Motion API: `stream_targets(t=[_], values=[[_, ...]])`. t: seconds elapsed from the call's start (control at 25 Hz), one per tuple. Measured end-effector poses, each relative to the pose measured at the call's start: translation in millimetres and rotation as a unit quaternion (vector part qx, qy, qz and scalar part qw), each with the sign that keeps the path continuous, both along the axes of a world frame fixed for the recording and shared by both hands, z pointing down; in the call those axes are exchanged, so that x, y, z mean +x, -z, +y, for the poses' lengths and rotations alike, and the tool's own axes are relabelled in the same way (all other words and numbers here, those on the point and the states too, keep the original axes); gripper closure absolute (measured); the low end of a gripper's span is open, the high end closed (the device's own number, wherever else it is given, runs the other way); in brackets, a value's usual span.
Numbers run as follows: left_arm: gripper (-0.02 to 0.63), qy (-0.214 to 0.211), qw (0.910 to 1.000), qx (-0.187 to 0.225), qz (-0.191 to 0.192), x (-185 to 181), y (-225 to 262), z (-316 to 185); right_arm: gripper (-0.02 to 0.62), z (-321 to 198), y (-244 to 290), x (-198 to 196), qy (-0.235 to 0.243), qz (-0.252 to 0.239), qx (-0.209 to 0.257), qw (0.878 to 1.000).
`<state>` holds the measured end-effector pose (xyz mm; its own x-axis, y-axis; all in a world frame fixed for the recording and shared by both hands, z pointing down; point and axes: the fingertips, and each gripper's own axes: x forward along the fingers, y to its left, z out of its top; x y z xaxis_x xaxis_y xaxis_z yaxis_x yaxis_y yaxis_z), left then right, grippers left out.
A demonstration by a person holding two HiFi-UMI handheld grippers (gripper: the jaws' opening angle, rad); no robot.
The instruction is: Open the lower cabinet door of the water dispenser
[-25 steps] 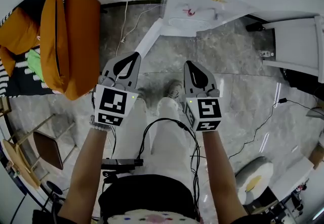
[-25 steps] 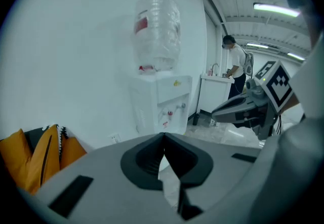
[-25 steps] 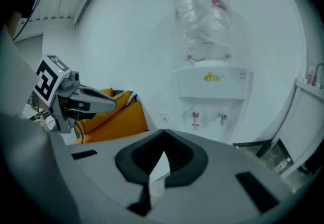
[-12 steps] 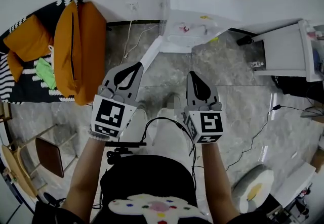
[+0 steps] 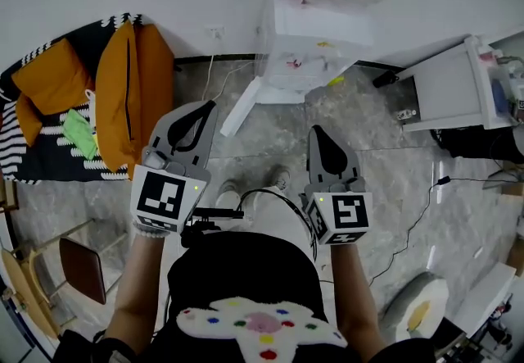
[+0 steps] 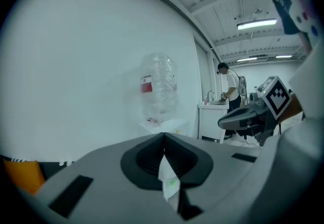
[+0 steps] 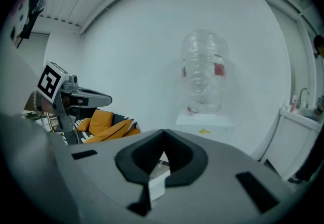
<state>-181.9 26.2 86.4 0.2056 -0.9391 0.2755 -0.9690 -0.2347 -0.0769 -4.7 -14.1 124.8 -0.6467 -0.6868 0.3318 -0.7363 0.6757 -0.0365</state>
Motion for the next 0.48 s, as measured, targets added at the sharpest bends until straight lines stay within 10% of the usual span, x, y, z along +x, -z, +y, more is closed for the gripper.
stream_targets(t=[0.48], values=[[0.592, 0.017, 0.9996, 0.013, 0.017, -25, 17, 29, 0.592, 22, 34, -12, -0.007, -0.015, 0.033, 0.999]])
